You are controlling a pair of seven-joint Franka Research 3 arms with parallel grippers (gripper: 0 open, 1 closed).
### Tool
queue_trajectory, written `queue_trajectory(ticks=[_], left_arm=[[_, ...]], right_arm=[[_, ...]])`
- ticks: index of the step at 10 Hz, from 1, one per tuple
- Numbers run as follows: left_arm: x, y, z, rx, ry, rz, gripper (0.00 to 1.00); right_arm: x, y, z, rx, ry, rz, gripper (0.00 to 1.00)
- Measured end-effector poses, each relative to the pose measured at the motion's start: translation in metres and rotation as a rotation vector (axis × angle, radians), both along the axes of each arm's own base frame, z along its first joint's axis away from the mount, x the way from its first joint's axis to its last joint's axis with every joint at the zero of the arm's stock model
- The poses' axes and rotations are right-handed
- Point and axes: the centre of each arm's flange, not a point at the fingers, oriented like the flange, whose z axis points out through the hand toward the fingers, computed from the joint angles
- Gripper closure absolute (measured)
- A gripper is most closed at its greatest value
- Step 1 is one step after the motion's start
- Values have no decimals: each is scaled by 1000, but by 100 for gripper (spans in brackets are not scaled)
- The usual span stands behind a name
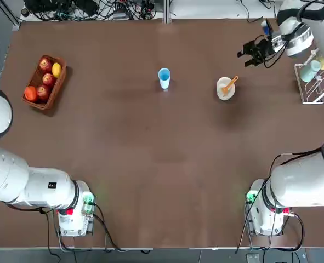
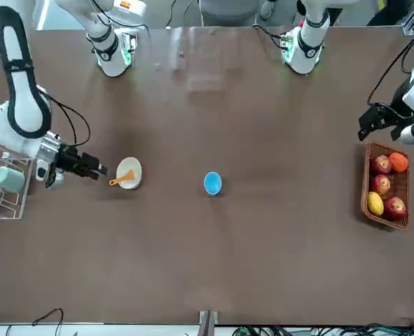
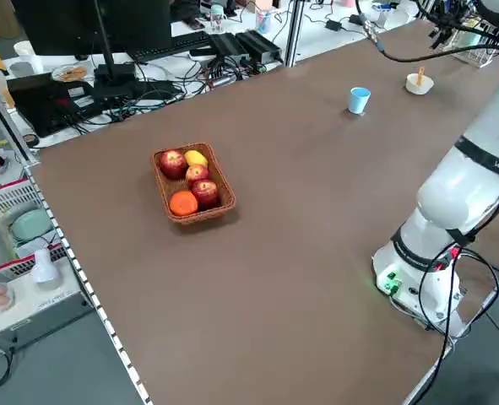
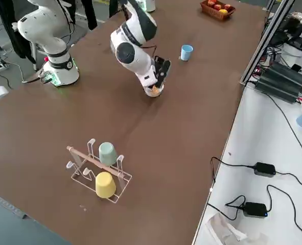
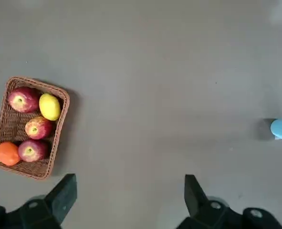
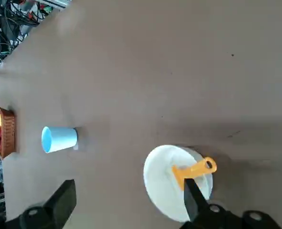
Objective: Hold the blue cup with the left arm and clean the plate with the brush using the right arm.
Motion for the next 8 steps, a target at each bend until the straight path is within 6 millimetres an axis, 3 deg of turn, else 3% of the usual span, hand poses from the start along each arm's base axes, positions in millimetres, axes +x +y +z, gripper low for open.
queue_trajectory(ticks=[3,8], left_arm=[[-2,-1,6,0,7,8,0],[-2,-4,0,4,33,-19,0]], right_arm=[[28,-6,123,-263,170,94,0],[20,-18,212,-482,126,156,0]])
